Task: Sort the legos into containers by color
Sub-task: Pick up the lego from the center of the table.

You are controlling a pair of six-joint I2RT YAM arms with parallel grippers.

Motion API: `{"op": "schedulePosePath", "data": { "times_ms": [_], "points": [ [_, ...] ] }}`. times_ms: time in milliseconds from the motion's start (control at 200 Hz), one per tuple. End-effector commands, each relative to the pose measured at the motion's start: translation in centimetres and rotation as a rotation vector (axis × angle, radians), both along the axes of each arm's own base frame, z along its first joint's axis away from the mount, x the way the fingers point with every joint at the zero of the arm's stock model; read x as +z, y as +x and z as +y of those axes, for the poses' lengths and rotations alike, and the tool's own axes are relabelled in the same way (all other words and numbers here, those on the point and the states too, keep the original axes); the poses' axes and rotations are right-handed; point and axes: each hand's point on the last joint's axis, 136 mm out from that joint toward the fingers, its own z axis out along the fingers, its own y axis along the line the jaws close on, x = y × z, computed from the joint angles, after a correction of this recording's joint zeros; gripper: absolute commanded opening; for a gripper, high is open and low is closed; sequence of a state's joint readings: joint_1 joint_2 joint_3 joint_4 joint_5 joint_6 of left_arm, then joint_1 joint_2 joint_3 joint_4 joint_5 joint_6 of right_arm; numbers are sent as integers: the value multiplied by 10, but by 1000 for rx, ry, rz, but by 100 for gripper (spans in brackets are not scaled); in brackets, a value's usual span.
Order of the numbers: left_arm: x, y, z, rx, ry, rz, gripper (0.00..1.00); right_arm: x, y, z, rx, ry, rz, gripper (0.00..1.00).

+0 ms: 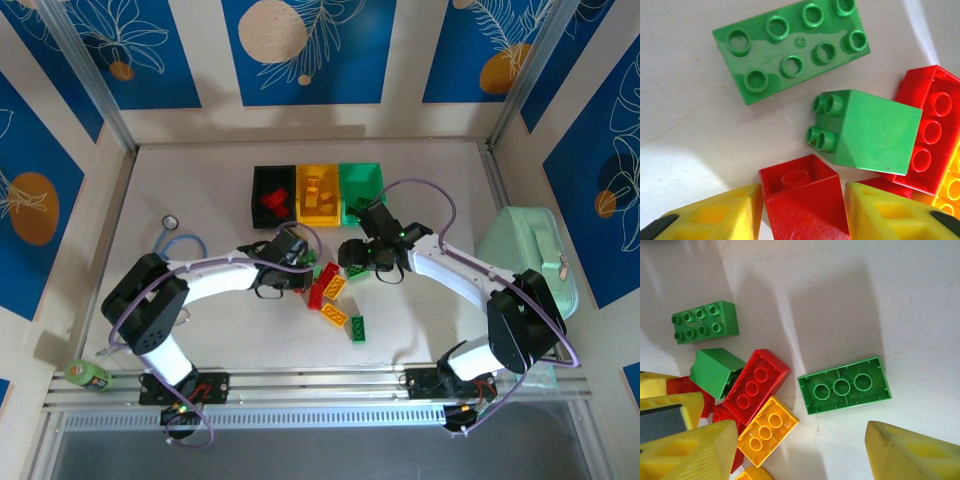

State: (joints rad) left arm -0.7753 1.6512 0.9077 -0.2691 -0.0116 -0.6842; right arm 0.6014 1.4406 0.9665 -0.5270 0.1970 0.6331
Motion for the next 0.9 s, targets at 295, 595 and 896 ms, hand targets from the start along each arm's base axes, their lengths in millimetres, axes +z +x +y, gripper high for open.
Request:
{"op": "schedulePosePath", "data": {
  "times_ms": [295,595,896],
  "points": [
    [8,2,8,-9,93,-10,38,-2,-6,-4,-18,25,5,69],
    [31,18,16,13,83,-51,37,-5,-8,-5,-28,35,1,69],
    [70,62,36,86,46,-121,37,-11,-16,-10,-36,33,7,68]
  ]
}}
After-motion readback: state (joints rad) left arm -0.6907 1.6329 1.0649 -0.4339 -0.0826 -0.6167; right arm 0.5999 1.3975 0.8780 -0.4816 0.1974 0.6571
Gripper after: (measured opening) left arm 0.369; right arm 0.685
